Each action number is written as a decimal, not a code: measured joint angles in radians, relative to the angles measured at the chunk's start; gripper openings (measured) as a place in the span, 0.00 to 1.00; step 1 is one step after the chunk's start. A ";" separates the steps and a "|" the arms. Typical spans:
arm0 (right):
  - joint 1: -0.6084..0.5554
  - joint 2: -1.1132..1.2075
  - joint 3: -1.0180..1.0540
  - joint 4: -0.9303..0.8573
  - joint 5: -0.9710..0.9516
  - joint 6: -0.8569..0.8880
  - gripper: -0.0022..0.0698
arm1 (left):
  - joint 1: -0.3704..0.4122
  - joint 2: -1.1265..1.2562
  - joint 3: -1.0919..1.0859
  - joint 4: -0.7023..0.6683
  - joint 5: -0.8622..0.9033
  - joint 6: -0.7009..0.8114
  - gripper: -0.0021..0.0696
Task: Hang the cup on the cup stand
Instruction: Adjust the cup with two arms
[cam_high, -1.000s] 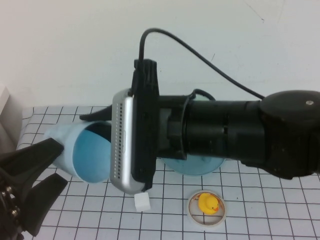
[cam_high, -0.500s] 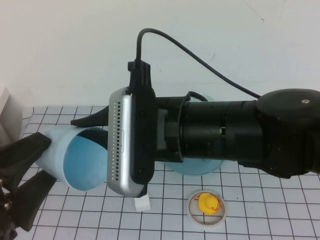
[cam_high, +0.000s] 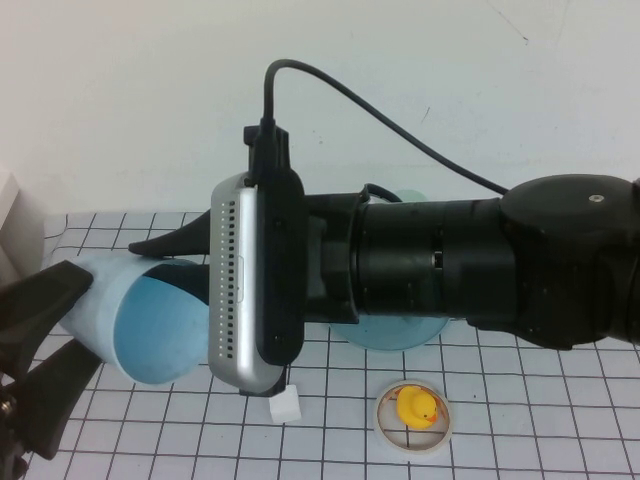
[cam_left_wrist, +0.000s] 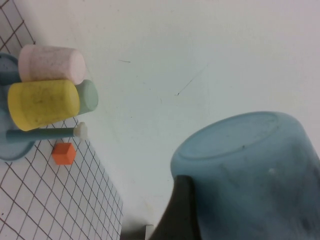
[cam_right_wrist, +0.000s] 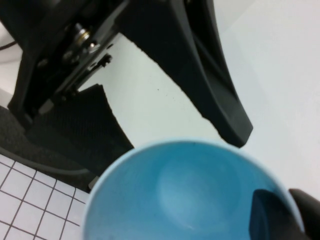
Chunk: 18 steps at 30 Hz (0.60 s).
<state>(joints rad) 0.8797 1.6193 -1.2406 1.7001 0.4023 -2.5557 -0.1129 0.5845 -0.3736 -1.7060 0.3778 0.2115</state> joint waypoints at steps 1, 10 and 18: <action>-0.002 0.000 0.000 0.000 0.000 0.002 0.07 | 0.000 0.000 0.000 0.000 0.000 -0.001 0.83; -0.004 0.002 -0.008 0.004 0.010 -0.019 0.07 | 0.001 0.000 -0.006 0.000 -0.038 -0.017 0.83; 0.002 0.006 -0.009 0.004 0.048 -0.062 0.07 | 0.001 0.009 -0.006 0.000 -0.040 -0.023 0.91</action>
<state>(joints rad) 0.8822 1.6255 -1.2491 1.7039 0.4507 -2.6182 -0.1121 0.5936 -0.3798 -1.7060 0.3378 0.1884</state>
